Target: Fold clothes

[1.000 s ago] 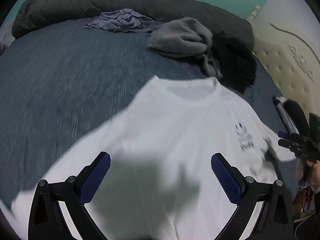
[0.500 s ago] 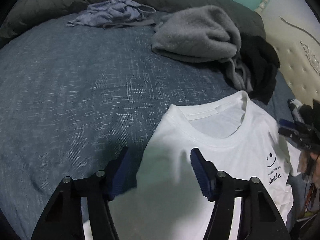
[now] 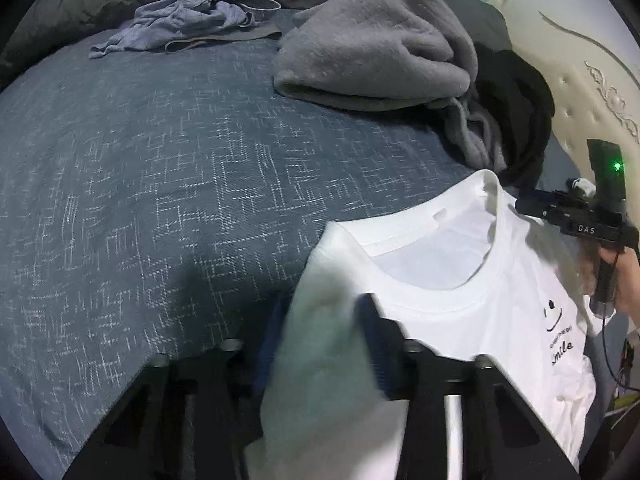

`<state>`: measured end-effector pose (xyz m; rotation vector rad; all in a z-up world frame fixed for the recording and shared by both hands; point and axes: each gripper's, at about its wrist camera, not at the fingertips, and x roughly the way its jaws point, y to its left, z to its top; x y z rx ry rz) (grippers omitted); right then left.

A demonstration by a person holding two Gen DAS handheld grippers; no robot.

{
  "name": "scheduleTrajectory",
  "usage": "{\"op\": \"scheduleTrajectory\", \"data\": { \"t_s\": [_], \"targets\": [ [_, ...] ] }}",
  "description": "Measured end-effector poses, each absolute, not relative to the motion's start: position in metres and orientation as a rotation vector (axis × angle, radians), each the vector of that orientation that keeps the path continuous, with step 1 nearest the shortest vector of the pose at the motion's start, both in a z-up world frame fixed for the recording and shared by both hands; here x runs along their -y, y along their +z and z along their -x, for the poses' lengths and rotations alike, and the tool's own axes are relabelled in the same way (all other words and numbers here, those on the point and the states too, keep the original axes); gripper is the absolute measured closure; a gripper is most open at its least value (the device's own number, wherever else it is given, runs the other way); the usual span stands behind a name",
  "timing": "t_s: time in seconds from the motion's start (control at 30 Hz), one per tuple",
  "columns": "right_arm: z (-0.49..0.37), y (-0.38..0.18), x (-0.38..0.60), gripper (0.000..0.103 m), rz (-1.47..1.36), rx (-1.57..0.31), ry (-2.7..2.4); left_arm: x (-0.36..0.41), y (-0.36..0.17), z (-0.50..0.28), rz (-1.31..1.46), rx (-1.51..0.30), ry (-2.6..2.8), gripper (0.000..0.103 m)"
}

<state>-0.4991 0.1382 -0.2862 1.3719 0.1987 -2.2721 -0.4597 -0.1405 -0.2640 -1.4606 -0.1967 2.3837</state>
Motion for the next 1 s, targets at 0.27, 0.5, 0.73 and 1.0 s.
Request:
{"op": "scheduleTrajectory", "data": {
  "t_s": [0.27, 0.5, 0.73, 1.0],
  "targets": [
    [0.496, -0.293, -0.132, 0.099, -1.326, -0.226, -2.226, 0.129, -0.256, 0.467, 1.445, 0.101, 2.413, 0.098],
    [0.492, -0.269, -0.137, 0.102, -1.213, -0.230, -2.292, 0.131, -0.237, 0.486, 1.424, 0.091, 2.501, 0.098],
    [0.495, -0.246, -0.135, 0.102, -1.117, -0.235, -2.384, 0.132, -0.223, 0.503, 1.410, 0.084, 2.577, 0.099],
    [0.499, -0.292, -0.133, 0.102, -1.264, -0.243, -2.316, 0.133, -0.246, 0.513, 1.470, 0.094, 2.564, 0.098]
  ]
}}
